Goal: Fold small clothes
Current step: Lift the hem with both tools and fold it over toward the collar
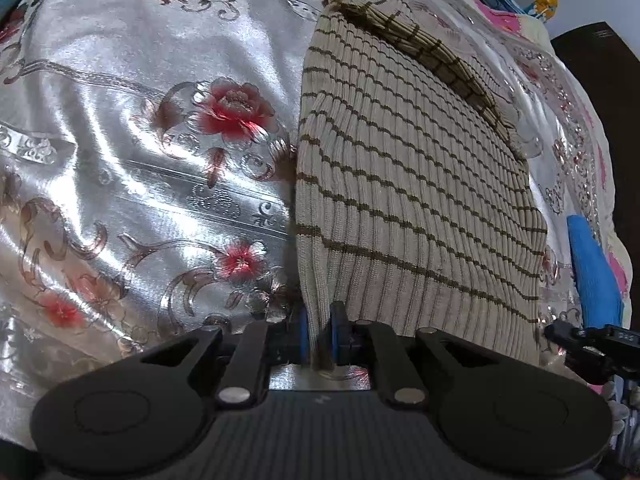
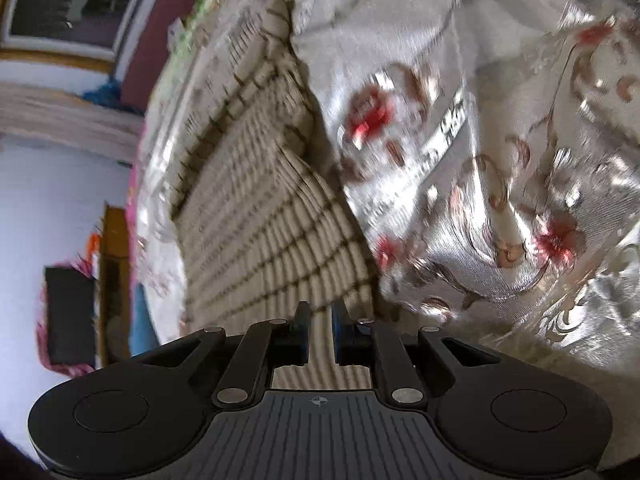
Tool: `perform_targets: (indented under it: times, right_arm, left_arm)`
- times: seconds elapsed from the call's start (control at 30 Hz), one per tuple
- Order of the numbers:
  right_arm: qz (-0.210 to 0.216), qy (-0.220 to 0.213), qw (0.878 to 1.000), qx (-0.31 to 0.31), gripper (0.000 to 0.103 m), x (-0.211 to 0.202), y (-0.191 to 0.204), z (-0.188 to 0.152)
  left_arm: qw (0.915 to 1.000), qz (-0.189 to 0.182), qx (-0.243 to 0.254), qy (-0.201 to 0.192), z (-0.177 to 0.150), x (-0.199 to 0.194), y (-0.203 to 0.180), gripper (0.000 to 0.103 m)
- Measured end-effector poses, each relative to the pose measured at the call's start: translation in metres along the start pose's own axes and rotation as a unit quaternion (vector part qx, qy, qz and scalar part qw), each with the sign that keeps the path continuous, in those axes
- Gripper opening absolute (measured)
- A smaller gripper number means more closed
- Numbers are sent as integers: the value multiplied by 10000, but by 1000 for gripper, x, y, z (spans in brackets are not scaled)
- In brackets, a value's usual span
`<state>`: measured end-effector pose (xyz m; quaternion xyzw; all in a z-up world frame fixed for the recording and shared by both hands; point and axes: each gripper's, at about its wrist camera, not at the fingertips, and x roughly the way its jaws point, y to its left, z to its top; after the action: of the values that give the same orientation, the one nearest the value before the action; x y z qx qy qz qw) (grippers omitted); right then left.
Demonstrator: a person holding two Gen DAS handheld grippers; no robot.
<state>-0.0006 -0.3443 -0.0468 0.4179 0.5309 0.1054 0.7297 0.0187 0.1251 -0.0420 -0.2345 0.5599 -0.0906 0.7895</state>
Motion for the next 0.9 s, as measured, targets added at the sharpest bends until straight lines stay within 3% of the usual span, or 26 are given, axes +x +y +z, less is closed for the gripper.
perform_targets:
  times: [0.13, 0.37, 0.9]
  right_arm:
    - [-288, -33, 9993, -229, 15, 3, 3, -2]
    - [-565, -8, 9984, 99, 15, -4, -10, 4]
    - [-654, 426, 9968, 180, 15, 15, -11, 20]
  left_arm:
    - [10000, 14, -6, 10, 0, -1, 0, 15]
    - [10000, 73, 21, 27, 0, 2, -1, 16]
    - [10000, -8, -15, 23, -1, 0, 2, 18]
